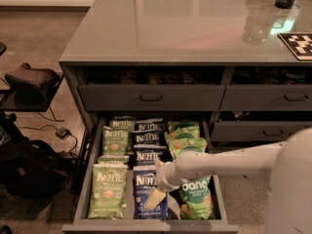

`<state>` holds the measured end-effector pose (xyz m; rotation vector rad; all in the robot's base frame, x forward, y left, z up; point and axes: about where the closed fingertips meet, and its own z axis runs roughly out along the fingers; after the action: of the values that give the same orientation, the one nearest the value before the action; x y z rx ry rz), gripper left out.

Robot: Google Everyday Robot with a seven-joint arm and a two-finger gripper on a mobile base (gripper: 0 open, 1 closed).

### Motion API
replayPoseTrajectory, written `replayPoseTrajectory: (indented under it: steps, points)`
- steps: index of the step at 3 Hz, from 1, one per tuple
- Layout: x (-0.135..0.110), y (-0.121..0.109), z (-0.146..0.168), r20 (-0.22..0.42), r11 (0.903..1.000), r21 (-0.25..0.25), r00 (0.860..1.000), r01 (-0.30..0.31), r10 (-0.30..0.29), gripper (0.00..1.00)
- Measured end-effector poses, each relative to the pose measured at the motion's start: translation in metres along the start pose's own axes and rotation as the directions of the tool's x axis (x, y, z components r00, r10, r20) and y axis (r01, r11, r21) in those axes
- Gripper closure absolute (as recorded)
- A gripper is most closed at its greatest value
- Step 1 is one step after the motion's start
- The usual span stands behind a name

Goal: Pick blue chip bag from middle drawer and place on counter

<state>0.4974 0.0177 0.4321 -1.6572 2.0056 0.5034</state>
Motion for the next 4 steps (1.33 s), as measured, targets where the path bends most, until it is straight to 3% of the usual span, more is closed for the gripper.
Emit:
replayPoseTrajectory:
  steps: [1,2,4]
  points:
    - [0.0,0.004,0.022,-0.025,0.9996,0.024,1.0,0.016,-0.016,0.0]
    - [0.009,0.006,0.039,-0.037,0.9996,0.022,0.999,-0.02,0.021,0.0]
    - [0.028,0.007,0.058,0.011,0.9912,-0.044,0.992,-0.125,0.125,0.0]
